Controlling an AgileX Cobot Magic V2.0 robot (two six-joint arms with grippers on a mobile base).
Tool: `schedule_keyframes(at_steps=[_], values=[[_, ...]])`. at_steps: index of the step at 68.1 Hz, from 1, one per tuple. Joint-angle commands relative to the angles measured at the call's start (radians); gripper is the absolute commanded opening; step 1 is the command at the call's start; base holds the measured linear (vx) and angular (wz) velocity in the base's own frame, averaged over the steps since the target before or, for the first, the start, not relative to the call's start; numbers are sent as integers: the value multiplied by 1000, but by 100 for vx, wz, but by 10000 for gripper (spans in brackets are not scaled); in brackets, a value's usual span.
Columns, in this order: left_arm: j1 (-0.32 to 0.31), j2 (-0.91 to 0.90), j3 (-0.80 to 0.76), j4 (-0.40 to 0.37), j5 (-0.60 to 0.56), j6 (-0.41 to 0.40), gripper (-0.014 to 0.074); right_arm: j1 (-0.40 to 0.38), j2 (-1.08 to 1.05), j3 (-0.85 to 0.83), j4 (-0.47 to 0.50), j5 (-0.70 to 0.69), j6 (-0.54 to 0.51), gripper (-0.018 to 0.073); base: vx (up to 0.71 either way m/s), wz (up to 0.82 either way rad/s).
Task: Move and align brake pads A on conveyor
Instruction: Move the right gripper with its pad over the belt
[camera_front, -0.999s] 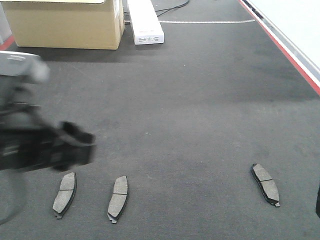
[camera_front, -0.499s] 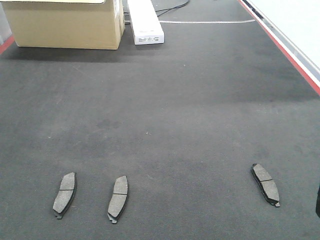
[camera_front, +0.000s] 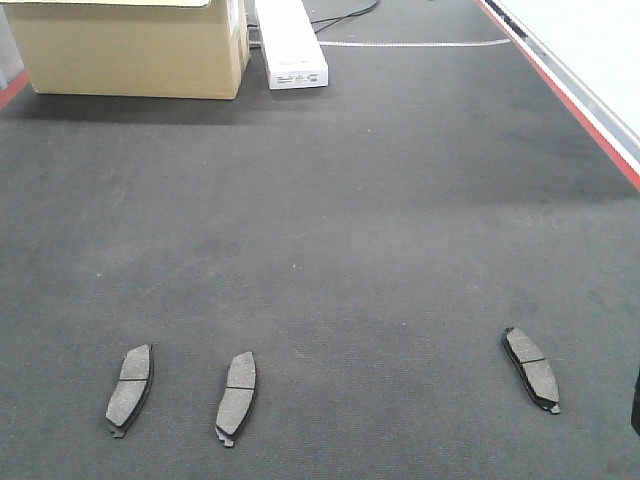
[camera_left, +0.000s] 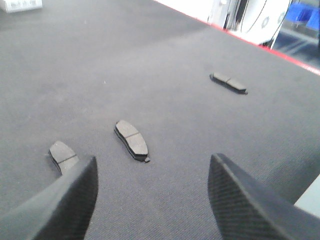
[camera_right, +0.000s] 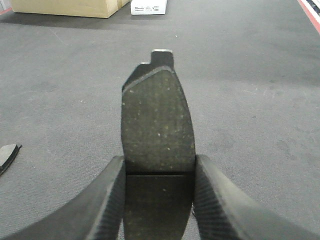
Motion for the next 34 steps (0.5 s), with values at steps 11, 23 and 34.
schedule_keyframes(at_steps=[11,23,34], values=[[-5,-13,-21,-1,-16,0,470,-7,8,-34,-1,-95,-3,-7,0,0],[-5,-13,-21,1,-10,0,470,-7,8,-34,-7,-112,-3,-7,0,0],[-5,-13,-21,1,-10,0,470,-7,9,-35,25,-124,-3,-7,0,0]])
